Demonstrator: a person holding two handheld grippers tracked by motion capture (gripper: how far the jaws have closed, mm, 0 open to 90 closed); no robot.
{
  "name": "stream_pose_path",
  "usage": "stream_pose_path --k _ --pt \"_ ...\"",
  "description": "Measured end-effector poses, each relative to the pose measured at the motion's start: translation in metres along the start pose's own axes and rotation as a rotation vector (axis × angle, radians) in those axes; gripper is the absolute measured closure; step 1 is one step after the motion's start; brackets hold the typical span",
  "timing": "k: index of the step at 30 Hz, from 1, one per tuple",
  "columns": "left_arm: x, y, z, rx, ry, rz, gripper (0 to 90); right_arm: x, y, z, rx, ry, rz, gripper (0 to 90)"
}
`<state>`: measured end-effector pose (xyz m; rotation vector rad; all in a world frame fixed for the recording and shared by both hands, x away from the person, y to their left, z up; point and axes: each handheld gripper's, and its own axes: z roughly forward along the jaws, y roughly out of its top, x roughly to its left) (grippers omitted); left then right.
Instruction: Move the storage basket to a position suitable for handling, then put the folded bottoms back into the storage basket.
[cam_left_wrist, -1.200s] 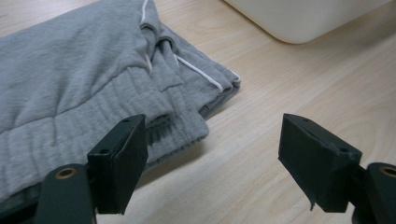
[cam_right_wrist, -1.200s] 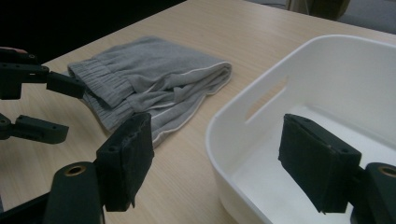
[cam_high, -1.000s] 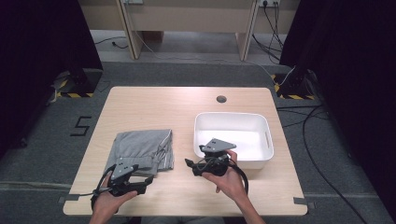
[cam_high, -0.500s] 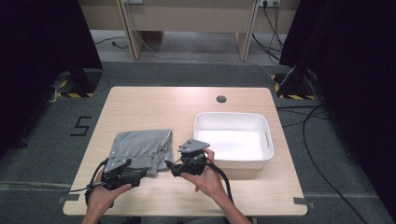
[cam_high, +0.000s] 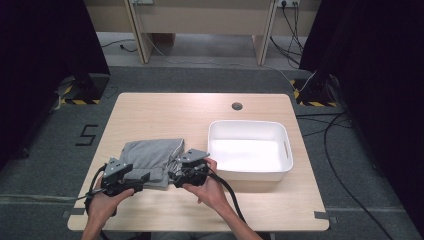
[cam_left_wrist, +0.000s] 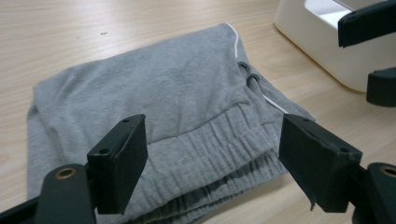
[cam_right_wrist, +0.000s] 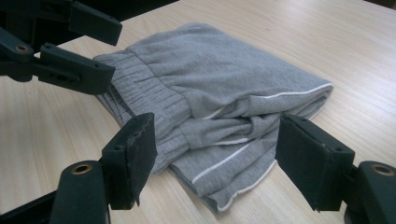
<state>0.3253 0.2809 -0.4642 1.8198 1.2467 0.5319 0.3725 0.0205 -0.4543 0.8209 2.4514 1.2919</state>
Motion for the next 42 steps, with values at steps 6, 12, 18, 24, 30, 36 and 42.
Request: stream_pose_path --k 6,12,18,24,30,36,42 --pt "0.011 0.004 -0.001 -0.004 0.029 -0.018 23.2 0.002 0.002 0.012 0.005 -0.021 0.015 28.5" --pt "0.025 0.006 0.002 0.011 0.069 -0.05 23.1 0.0 0.004 0.023 0.016 -0.035 0.029 28.3" --pt "0.038 0.005 0.01 0.028 0.102 -0.076 23.1 -0.002 0.003 0.034 0.039 -0.051 0.032 28.2" --pt "0.052 0.007 0.012 0.031 0.118 -0.113 23.2 -0.005 0.002 0.039 0.043 -0.056 0.053 27.6" --pt "0.059 0.006 0.016 0.038 0.118 -0.137 23.1 -0.007 0.002 0.041 0.043 -0.054 0.077 25.4" --pt "0.066 0.004 0.021 0.046 0.127 -0.162 23.1 -0.009 0.002 0.044 0.049 -0.062 0.093 24.0" --pt "0.075 -0.001 0.031 0.059 0.153 -0.196 23.0 -0.011 0.003 0.051 0.057 -0.075 0.096 24.2"
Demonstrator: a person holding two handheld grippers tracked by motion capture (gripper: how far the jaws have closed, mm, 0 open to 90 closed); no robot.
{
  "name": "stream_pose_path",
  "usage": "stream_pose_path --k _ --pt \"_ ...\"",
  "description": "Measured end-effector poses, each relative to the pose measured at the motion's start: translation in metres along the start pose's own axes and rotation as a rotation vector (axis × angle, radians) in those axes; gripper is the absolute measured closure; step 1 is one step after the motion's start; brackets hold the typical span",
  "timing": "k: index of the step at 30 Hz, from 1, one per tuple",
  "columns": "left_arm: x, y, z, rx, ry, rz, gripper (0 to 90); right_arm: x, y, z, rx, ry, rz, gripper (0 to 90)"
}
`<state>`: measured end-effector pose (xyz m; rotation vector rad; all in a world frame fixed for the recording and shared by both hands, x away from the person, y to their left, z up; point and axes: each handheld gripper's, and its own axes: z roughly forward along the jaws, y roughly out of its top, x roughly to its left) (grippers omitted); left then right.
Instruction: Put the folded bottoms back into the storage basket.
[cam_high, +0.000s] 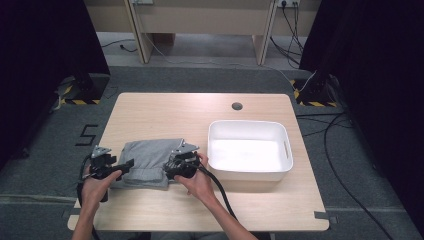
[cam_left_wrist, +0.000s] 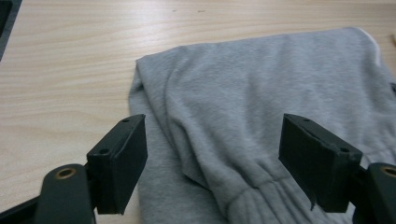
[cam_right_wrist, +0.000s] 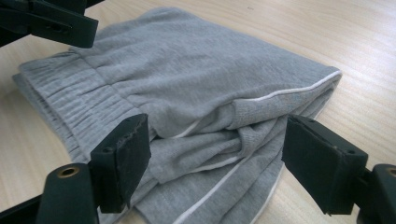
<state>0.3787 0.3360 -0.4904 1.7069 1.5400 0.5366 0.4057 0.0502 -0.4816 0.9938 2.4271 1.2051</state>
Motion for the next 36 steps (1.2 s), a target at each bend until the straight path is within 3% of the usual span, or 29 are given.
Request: stream_pose_path --k 6,10,15,19,25,36 --pt "0.001 -0.003 0.011 0.037 0.035 0.023 23.1 -0.003 -0.004 0.014 0.054 -0.024 0.003 24.4" --pt "0.001 -0.005 0.016 0.058 0.026 0.028 25.2 -0.005 -0.008 0.023 0.088 -0.036 0.0 24.7" --pt "0.001 -0.015 0.02 0.057 -0.006 -0.004 31.6 -0.005 -0.012 0.028 0.099 -0.03 0.005 27.0" --pt "-0.004 -0.018 0.014 0.073 -0.017 0.037 40.9 0.0 -0.015 0.028 0.103 -0.019 0.003 28.5" --pt "-0.011 -0.032 0.002 0.067 -0.035 0.045 42.7 0.004 -0.025 0.02 0.096 0.017 -0.002 29.2" --pt "-0.028 -0.055 -0.028 0.117 -0.108 0.1 42.0 0.018 -0.053 -0.014 0.096 0.092 -0.038 29.0"
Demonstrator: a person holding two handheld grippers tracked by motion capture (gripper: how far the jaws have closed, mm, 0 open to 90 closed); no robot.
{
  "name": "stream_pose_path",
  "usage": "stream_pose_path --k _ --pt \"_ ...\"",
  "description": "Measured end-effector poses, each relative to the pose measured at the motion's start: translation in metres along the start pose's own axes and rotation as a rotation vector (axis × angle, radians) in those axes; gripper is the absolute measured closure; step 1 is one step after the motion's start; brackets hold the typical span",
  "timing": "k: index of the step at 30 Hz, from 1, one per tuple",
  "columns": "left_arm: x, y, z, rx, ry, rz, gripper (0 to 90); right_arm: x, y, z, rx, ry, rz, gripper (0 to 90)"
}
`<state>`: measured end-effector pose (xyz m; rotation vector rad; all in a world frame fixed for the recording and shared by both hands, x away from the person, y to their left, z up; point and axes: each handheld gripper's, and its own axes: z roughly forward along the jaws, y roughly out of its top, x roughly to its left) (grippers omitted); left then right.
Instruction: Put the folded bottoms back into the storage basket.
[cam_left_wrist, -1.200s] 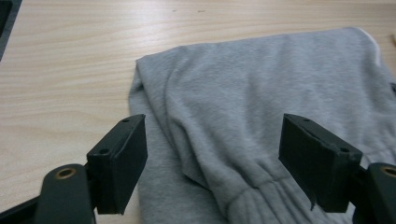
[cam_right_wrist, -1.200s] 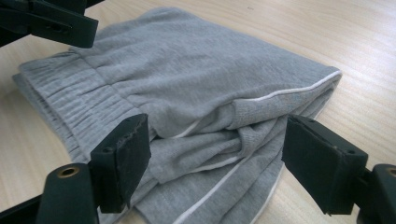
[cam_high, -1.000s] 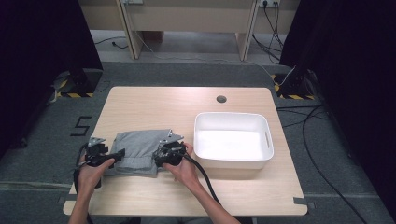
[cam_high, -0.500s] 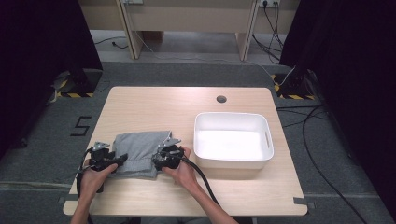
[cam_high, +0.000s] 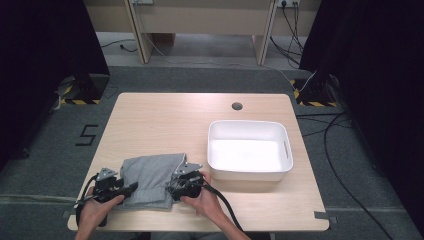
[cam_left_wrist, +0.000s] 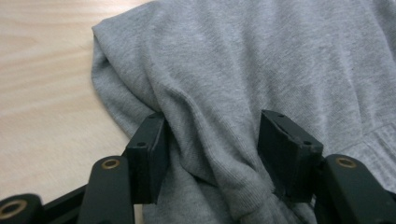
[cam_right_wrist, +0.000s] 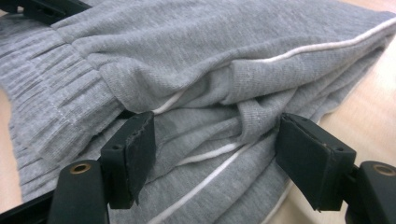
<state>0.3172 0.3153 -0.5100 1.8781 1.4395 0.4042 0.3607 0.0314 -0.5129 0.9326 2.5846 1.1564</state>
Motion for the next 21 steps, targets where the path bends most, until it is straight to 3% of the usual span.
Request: stream_pose_path --k 3,6,9,13,15,19,21 --pt "-0.002 -0.001 -0.005 0.0 -0.022 0.002 40.4 0.002 -0.003 -0.008 -0.005 0.009 -0.007 26.0" --pt "0.001 0.002 -0.008 -0.018 -0.026 -0.014 37.1 -0.001 -0.003 -0.019 -0.05 -0.003 0.024 24.6" --pt "0.006 0.007 -0.01 -0.044 0.004 -0.035 32.7 -0.005 -0.004 -0.025 -0.073 -0.015 0.073 21.3" --pt "0.011 0.01 -0.007 -0.035 0.027 -0.045 27.4 -0.003 -0.004 -0.022 -0.085 0.007 0.129 20.3" --pt "0.013 0.01 -0.001 -0.015 0.034 -0.053 25.3 -0.002 -0.003 -0.019 -0.081 0.008 0.133 18.9" --pt "0.016 0.008 0.008 0.005 0.04 -0.067 21.1 0.0 0.002 -0.012 -0.077 -0.01 0.169 18.2" --pt "0.015 0.009 0.008 0.014 0.052 -0.059 20.9 -0.001 0.004 -0.009 -0.059 -0.022 0.16 17.1"
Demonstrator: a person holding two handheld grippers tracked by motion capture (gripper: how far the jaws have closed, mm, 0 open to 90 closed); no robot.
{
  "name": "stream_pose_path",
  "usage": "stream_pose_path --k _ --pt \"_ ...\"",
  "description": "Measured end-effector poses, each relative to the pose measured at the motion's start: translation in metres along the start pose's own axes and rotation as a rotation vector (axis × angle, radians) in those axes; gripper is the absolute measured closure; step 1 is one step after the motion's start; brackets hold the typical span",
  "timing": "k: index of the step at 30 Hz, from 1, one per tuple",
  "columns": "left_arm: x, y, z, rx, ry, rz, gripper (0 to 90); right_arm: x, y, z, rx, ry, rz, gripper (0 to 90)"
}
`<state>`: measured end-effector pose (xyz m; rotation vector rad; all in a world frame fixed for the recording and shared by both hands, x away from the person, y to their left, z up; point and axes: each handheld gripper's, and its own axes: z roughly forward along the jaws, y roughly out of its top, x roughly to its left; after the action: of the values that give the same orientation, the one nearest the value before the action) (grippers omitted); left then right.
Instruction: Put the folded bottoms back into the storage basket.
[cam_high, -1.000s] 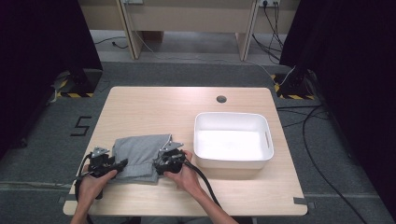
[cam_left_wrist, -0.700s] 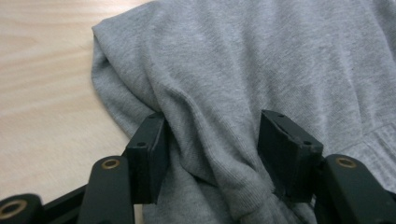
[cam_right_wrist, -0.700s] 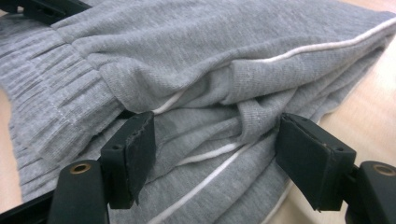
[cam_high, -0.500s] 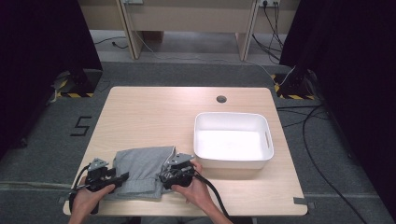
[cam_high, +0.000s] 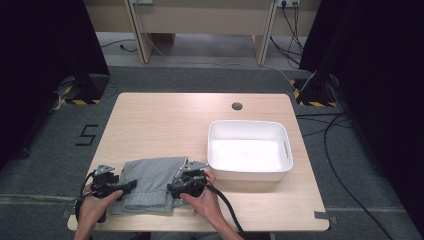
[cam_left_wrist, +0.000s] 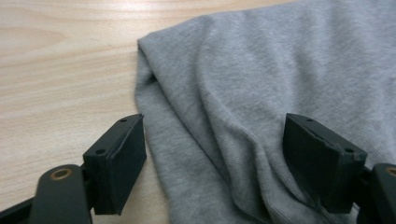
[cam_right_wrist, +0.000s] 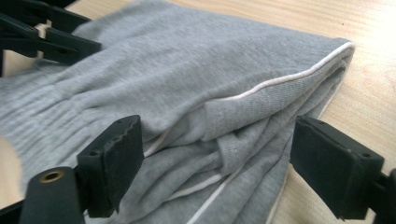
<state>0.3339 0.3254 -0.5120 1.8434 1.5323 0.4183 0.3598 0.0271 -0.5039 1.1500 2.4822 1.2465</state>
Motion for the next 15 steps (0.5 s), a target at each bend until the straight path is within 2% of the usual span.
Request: stream_pose_path --k 5,10,15 --pt "-0.006 0.0 0.002 0.011 0.017 0.032 21.4 -0.001 0.001 0.011 0.053 -0.018 0.006 15.2" --pt "-0.008 -0.002 0.0 -0.006 -0.017 0.046 33.2 -0.001 0.001 0.017 0.051 -0.014 0.001 15.0" --pt "-0.012 -0.001 0.001 -0.005 -0.054 0.054 48.3 0.002 0.004 0.023 0.053 -0.039 -0.071 19.8"
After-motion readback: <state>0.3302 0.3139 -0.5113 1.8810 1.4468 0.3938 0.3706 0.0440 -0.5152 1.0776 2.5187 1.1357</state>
